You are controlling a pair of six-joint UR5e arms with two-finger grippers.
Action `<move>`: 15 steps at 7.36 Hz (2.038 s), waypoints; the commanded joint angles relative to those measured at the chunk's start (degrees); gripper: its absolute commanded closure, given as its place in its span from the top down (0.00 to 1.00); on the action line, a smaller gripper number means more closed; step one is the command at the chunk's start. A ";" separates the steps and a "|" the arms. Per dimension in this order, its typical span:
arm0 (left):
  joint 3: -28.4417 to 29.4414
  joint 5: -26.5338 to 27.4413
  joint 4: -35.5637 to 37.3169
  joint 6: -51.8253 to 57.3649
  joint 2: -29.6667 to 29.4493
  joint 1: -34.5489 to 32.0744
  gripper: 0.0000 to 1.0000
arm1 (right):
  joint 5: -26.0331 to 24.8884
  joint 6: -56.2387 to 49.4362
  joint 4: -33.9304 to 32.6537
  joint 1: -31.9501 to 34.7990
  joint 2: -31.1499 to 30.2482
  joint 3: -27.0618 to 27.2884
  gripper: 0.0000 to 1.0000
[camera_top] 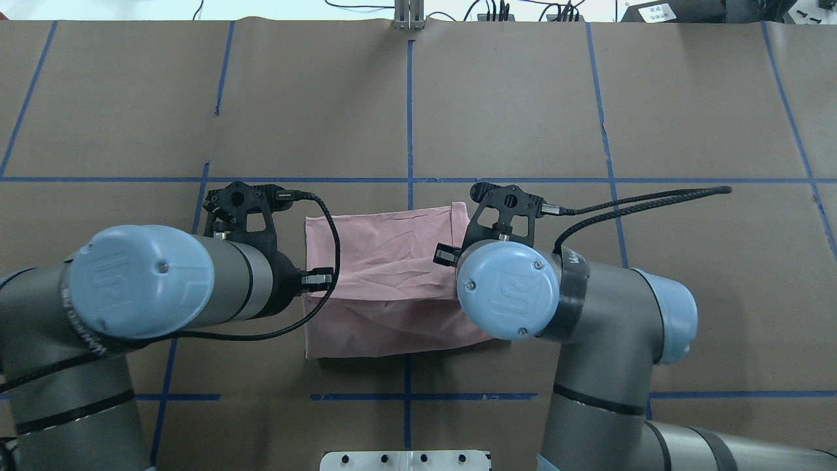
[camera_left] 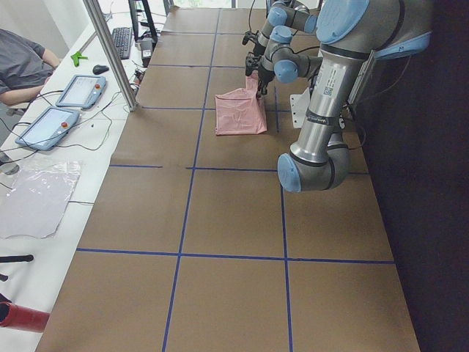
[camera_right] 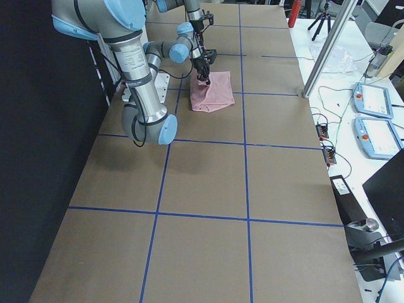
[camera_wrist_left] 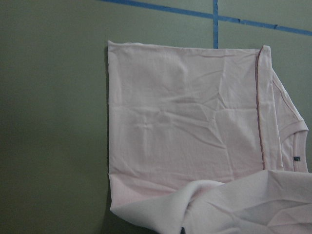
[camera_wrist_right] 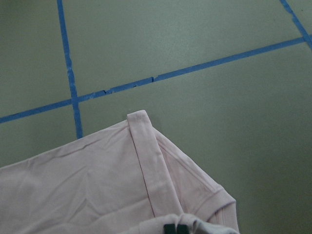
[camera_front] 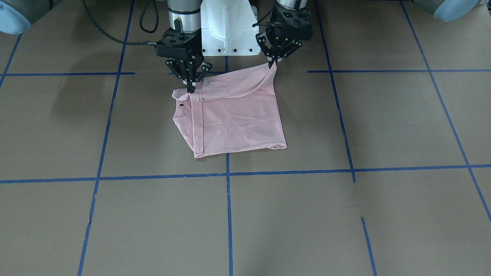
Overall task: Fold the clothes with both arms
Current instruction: 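Lift the near edge with both grippers and fold it away from the robot, then release the shirt and raise both grippers away from it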
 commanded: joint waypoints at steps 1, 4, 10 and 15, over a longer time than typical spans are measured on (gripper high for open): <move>11.98 -0.08 -9.71 4.08 -2.12 -5.70 0.00 | 1.06 -2.62 5.29 4.10 4.21 -10.39 0.00; 34.99 -0.34 -24.64 14.18 -9.22 -14.14 1.00 | 3.88 -11.12 17.99 9.98 10.88 -30.47 1.00; 18.68 -13.79 -17.37 36.05 -2.31 -23.12 1.00 | 26.17 -31.75 18.93 26.58 5.67 -25.75 1.00; 9.57 -22.75 -1.05 84.25 10.23 -49.09 1.00 | 41.66 -90.68 4.87 57.49 -12.43 -18.16 1.00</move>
